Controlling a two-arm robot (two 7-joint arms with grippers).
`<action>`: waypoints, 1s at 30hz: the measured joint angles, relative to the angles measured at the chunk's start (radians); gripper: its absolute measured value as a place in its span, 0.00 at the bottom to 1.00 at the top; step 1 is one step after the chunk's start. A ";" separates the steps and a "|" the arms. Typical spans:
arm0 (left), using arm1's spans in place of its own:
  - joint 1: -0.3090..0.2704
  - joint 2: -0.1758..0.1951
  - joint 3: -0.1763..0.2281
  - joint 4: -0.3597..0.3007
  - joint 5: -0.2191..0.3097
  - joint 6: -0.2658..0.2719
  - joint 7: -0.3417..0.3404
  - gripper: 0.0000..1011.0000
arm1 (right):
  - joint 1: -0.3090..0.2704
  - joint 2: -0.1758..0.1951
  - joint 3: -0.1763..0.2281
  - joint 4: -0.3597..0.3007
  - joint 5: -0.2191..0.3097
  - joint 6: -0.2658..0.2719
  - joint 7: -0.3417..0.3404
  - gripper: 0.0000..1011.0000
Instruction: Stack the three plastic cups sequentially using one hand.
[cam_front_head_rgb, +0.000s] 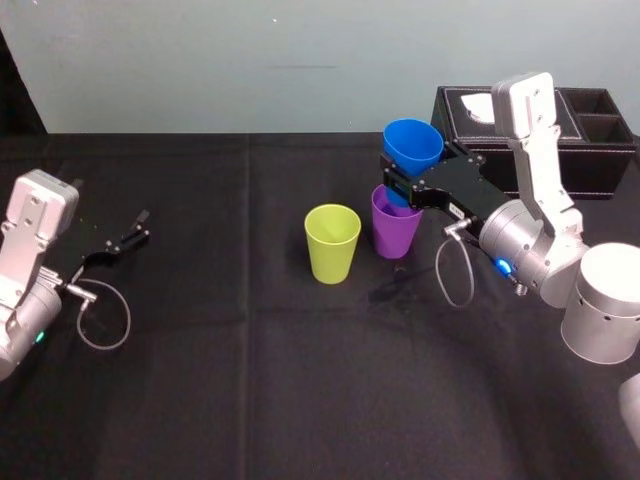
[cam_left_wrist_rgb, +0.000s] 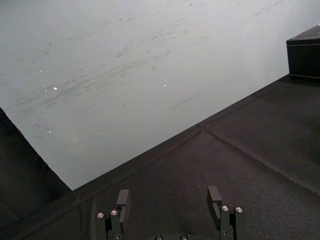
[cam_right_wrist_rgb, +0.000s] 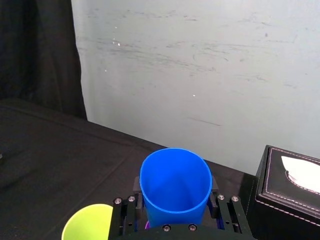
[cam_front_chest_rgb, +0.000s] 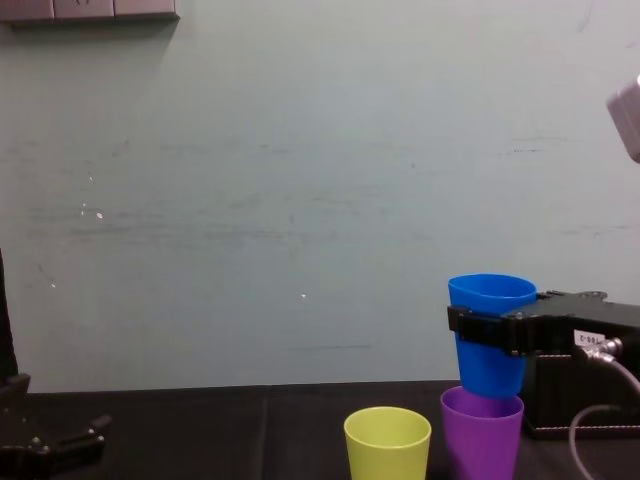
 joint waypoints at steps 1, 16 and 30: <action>0.000 0.000 0.000 0.000 0.000 0.000 0.000 1.00 | 0.001 -0.001 0.000 0.001 0.000 0.000 0.000 0.72; 0.000 0.000 0.000 0.000 0.000 0.000 0.000 1.00 | 0.018 -0.020 -0.002 0.040 -0.010 -0.011 -0.006 0.72; 0.000 0.000 0.000 0.000 0.000 0.000 0.000 1.00 | 0.031 -0.030 0.001 0.070 -0.015 -0.025 -0.005 0.72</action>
